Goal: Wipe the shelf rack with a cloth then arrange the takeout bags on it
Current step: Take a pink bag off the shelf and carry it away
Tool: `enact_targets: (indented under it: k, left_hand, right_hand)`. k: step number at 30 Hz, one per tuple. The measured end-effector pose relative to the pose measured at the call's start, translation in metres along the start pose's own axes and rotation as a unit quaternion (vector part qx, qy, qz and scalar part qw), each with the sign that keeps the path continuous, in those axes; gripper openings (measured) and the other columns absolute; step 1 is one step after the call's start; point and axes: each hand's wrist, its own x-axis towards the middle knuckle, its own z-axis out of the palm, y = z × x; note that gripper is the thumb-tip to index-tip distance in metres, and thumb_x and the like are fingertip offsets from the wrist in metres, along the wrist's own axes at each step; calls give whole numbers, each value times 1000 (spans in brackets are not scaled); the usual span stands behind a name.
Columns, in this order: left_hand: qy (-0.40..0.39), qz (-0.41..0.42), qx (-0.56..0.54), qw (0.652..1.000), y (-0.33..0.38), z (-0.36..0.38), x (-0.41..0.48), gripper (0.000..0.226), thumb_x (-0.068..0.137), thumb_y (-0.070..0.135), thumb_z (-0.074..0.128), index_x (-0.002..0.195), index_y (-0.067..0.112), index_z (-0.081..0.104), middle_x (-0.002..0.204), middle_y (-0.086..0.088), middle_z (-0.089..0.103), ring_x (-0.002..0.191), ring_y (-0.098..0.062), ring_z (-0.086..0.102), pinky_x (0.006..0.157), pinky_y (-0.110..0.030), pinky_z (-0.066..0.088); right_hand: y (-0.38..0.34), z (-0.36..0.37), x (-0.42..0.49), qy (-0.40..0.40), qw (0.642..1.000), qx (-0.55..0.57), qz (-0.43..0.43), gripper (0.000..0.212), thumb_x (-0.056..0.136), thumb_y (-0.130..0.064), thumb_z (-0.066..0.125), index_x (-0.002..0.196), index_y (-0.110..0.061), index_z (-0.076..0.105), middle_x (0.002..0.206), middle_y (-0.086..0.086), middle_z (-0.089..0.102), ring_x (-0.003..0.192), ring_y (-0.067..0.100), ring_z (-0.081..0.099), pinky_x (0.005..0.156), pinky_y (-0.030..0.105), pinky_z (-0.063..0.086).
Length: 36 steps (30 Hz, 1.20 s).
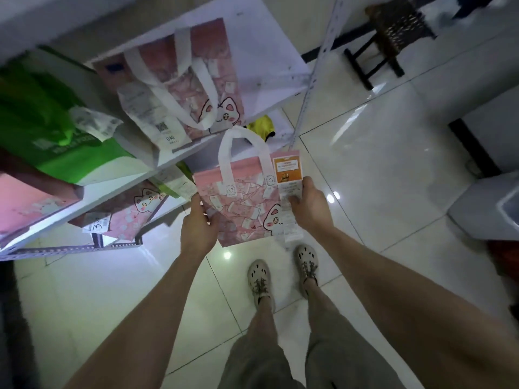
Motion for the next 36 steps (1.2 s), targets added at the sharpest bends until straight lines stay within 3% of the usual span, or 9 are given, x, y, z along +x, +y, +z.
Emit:
enact_targets:
  k: [4, 8, 14, 16, 21, 24, 26, 31, 36]
  left_hand:
    - [-25, 50, 25, 998, 58, -5, -4, 49, 102, 14, 62, 143, 27, 40, 112, 5, 73, 88, -24, 70, 73, -37, 52]
    - [-65, 113, 66, 989, 126, 8, 7, 49, 100, 19, 63, 142, 32, 41, 109, 7, 73, 90, -26, 71, 74, -44, 59]
    - [-120, 225, 79, 964, 256, 64, 11, 46, 97, 18, 62, 138, 30, 44, 111, 1, 75, 93, -30, 72, 77, -49, 61]
    - [-135, 261, 76, 953, 306, 86, 4, 44, 96, 23, 62, 136, 28, 45, 109, 0, 75, 94, -31, 73, 79, -51, 61]
    - [-139, 348, 77, 924, 436, 140, -24, 81, 79, 51, 87, 140, 29, 39, 124, 2, 74, 109, -28, 73, 88, -49, 61]
    - [-117, 394, 66, 909, 507, 171, -45, 92, 74, 49, 93, 144, 26, 38, 127, -1, 73, 112, -30, 73, 92, -50, 61]
    - [-109, 417, 53, 901, 550, 190, -58, 89, 77, 46, 94, 144, 25, 39, 125, -1, 74, 110, -27, 74, 92, -50, 62]
    - [-87, 489, 39, 867, 651, 225, -75, 64, 92, 26, 80, 143, 21, 42, 116, -6, 74, 103, -31, 74, 86, -51, 63]
    - [-98, 564, -9, 820, 755, 261, -73, 74, 97, 14, 69, 158, 31, 31, 123, 1, 71, 105, -18, 70, 90, -45, 64]
  right_hand:
    - [4, -46, -33, 56, 997, 32, 44, 19, 99, -17, 55, 117, -15, 49, 103, 5, 71, 82, 28, 68, 68, 47, 60]
    - [23, -99, -53, 109, 987, 65, 101, 19, 100, -14, 54, 119, -13, 49, 100, 1, 65, 80, 25, 60, 66, 35, 47]
    - [78, -199, -67, 201, 961, 123, 144, 18, 101, -25, 58, 118, -24, 51, 108, -1, 72, 90, 25, 70, 77, 50, 63]
    - [98, -239, -71, 240, 949, 141, 148, 19, 102, -29, 61, 118, -27, 52, 107, -4, 72, 90, 22, 71, 77, 49, 64]
    - [145, -345, -79, 335, 916, 177, 135, 23, 98, -37, 67, 115, -30, 53, 106, -10, 71, 90, 16, 71, 77, 43, 63]
    - [165, -404, -86, 372, 897, 209, 117, 41, 91, -42, 78, 118, -30, 49, 109, -11, 69, 93, 11, 70, 76, 34, 60]
    - [177, -441, -90, 405, 886, 192, 122, 41, 91, -39, 80, 117, -27, 50, 109, -9, 69, 92, 11, 70, 77, 34, 62]
    - [203, -528, -99, 483, 852, 166, 118, 34, 94, -31, 77, 115, -27, 51, 114, -3, 73, 98, 20, 74, 79, 44, 66]
    - [224, -610, -86, 553, 812, 164, 95, 41, 94, -23, 76, 121, -25, 46, 115, -4, 72, 98, 20, 74, 79, 50, 66]
